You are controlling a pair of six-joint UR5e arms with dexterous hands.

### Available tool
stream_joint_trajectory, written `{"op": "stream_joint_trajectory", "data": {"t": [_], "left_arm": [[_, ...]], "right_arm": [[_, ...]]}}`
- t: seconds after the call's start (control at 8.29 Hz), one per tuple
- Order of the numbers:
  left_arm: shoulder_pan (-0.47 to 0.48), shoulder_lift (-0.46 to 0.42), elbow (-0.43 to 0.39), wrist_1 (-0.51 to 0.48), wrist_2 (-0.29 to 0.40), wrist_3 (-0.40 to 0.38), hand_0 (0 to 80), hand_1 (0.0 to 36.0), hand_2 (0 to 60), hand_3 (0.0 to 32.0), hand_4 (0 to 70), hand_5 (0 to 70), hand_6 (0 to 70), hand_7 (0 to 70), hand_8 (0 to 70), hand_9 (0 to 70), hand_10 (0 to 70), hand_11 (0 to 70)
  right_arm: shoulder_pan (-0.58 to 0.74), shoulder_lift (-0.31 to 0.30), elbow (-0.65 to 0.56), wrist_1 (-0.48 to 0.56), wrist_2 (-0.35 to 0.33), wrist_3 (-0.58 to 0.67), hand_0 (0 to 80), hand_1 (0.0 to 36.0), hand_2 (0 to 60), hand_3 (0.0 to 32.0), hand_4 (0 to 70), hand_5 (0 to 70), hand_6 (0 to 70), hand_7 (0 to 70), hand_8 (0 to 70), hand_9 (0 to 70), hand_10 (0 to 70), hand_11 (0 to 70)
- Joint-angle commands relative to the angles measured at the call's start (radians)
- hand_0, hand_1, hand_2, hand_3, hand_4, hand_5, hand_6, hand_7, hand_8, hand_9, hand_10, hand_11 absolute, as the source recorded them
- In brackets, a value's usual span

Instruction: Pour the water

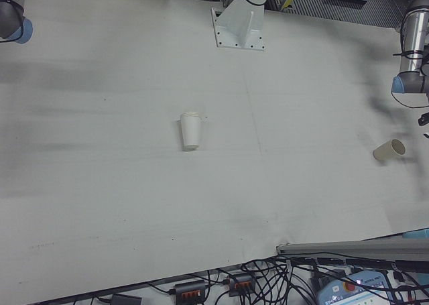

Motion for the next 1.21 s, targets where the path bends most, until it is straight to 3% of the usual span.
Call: {"op": "stream_joint_trajectory", "data": {"t": [0.0,0.12,0.36,0.6,0.72,0.84,1.09], "left_arm": [[-0.140,-0.003,-0.171,0.131,0.140,-0.003,52.6,4.7,0.0,0.0,13.1,4.2,6.9,10.7,7.9,0.7,0.0,1.0],[-0.144,-0.003,-0.247,0.214,0.165,-0.035,51.8,3.4,0.0,0.0,16.0,5.0,7.5,11.7,7.8,0.9,0.5,1.6],[-0.143,-0.005,-0.466,0.407,0.208,-0.061,50.9,1.6,0.0,0.0,22.6,7.7,9.5,15.3,7.1,1.6,2.7,4.6],[-0.143,-0.008,-0.573,0.510,0.219,-0.101,49.8,0.0,0.0,0.0,32.1,9.7,13.5,20.8,7.5,5.0,7.0,10.5],[-0.144,0.003,-0.633,0.563,0.220,-0.112,49.3,0.0,0.0,0.0,33.6,10.3,13.6,21.1,7.3,5.0,7.4,11.0],[-0.148,0.003,-0.679,0.609,0.220,-0.112,49.5,0.0,0.0,0.0,33.6,9.9,13.3,21.0,7.1,5.3,7.4,10.9],[-0.149,0.015,-0.701,0.627,0.217,-0.121,49.7,0.0,0.0,0.0,32.3,8.8,12.1,19.8,7.2,4.8,6.6,9.9]], "right_arm": [[0.030,0.119,-0.382,0.360,0.029,0.306,37.5,0.0,0.0,0.0,26.5,37.8,18.7,21.2,20.8,11.8,0.0,0.0],[0.080,0.112,-0.297,0.357,-0.015,0.305,43.0,0.0,0.0,0.0,27.8,37.7,19.1,20.0,17.0,6.1,0.0,0.0],[0.111,0.144,-0.240,0.316,-0.039,0.305,46.9,0.8,0.0,0.0,34.2,36.1,23.7,24.4,16.5,5.6,0.0,0.0],[0.105,0.303,-0.203,0.118,-0.068,0.309,48.3,2.5,0.0,0.0,43.6,38.7,30.8,31.9,18.0,7.9,0.0,0.0],[0.105,0.334,-0.058,-0.139,-0.065,0.308,51.2,7.5,0.0,0.0,36.1,37.8,28.5,31.7,13.8,5.2,0.0,0.0],[0.104,0.346,0.074,-0.337,-0.060,0.259,59.9,15.7,0.0,0.0,31.9,39.2,24.5,31.4,10.7,4.8,0.0,0.0],[0.089,0.336,0.135,-0.373,-0.051,0.115,62.3,18.5,0.0,0.0,26.8,37.0,21.0,26.6,9.7,3.9,0.0,0.0]]}}
